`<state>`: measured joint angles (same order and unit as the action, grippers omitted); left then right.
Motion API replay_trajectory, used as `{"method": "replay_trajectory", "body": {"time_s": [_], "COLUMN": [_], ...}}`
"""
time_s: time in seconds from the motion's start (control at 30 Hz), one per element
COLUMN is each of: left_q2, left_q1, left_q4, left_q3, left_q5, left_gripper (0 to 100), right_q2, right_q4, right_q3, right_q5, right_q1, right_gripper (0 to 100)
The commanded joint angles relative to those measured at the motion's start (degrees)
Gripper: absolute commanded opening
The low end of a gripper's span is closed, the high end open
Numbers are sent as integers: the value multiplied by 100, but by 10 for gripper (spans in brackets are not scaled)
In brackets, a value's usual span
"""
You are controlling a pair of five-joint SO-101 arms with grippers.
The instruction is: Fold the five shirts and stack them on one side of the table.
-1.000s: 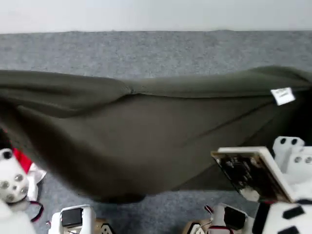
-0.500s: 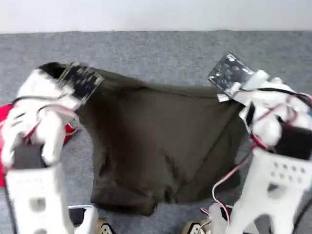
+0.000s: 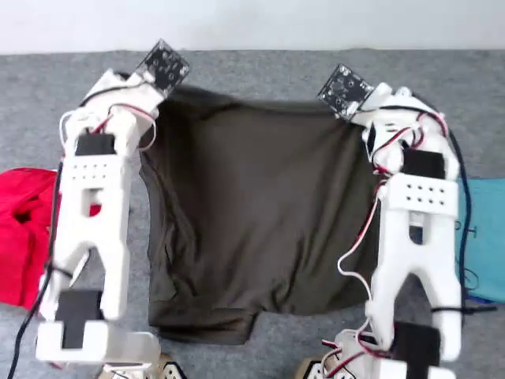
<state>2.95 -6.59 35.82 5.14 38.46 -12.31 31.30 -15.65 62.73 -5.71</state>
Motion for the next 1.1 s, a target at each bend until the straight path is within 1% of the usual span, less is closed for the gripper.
{"method": "replay_trajectory", "body": {"time_s": [0.0, 0.1, 0.3, 0.4, 0.53, 0.63, 0.7, 0.77, 1.03, 1.07], "left_q2": [633, 1231, 2330, 2681, 2848, 2840, 2857, 2884, 2840, 2840], "left_q1": [9, 9, 18, 88, 237, 360, 396, 422, 642, 659], "left_q4": [-185, -185, -167, 167, 1354, 2646, 3578, 4316, 6497, 6505], "left_q3": [-1323, -2255, -3899, -4479, -5121, -5437, -5648, -5833, -6273, -6246], "left_q5": [62, 62, 62, 79, 79, 114, 352, 563, 598, 563], "left_gripper": [15, 15, 15, 15, 15, 15, 15, 15, 15, 15], "right_q2": [180, 514, 1534, 1947, 2246, 2334, 2352, 2352, 2308, 2308], "right_q4": [-1095, -1402, -1367, -1367, -1314, -602, -31, 400, 1877, 2035], "right_q3": [88, 448, 1635, 1943, 1996, 2004, 2004, 2004, 2031, 2031], "right_q5": [62, 62, 62, 62, 62, 255, 466, 501, 492, 492], "right_q1": [22, 22, -13, 13, 31, 31, 31, 31, -4, -13], "right_gripper": [9, 9, 9, 9, 9, 9, 9, 9, 9, 9]}}
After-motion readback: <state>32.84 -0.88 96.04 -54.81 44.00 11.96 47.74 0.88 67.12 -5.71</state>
